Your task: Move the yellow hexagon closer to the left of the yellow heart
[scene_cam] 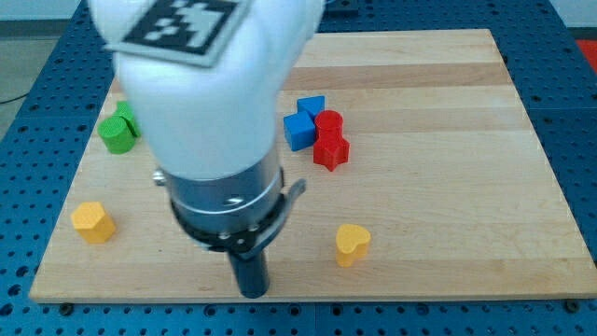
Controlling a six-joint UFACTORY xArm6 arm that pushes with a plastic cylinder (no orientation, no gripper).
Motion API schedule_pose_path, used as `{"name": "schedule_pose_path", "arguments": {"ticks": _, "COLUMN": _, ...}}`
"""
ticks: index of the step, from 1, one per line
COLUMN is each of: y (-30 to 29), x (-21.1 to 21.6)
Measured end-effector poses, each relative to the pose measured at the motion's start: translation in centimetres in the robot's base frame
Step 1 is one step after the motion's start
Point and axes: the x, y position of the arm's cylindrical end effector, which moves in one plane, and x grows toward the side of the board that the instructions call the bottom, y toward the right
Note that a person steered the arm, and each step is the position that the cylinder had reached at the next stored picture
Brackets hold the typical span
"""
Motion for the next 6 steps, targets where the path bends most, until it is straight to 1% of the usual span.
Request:
{"name": "schedule_pose_path", "arguments": {"ticks": 1, "y": -7.3, "x": -0.4}}
{"name": "schedule_pose_path", "arguments": {"ticks": 2, "y": -17.1, "x": -1.0}}
{"name": "schedule_pose_path", "arguments": {"ticks": 3, "y": -23.5, "x": -2.4}}
{"name": "schedule_pose_path", "arguments": {"ticks": 4, "y": -23.5, "x": -3.0}}
{"name": "schedule_pose_path", "arguments": {"ticks": 5, "y": -23.6, "x": -6.7}}
{"name": "schedule_pose_path", "arguments": {"ticks": 6, "y": -23.4, "x": -8.4}}
